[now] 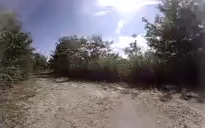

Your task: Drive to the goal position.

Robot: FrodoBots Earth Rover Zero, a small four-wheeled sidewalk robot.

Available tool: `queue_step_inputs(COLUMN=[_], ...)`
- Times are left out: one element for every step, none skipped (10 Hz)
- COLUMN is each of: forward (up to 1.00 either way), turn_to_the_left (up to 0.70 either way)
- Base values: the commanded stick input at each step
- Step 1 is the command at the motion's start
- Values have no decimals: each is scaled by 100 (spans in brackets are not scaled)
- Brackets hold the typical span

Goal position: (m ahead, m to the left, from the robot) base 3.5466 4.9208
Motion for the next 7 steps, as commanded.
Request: queue_step_inputs(forward=[0,0,0,0,0,0,0], turn_to_the_left=[-45,-45,-45,-45,-45,-45,-45])
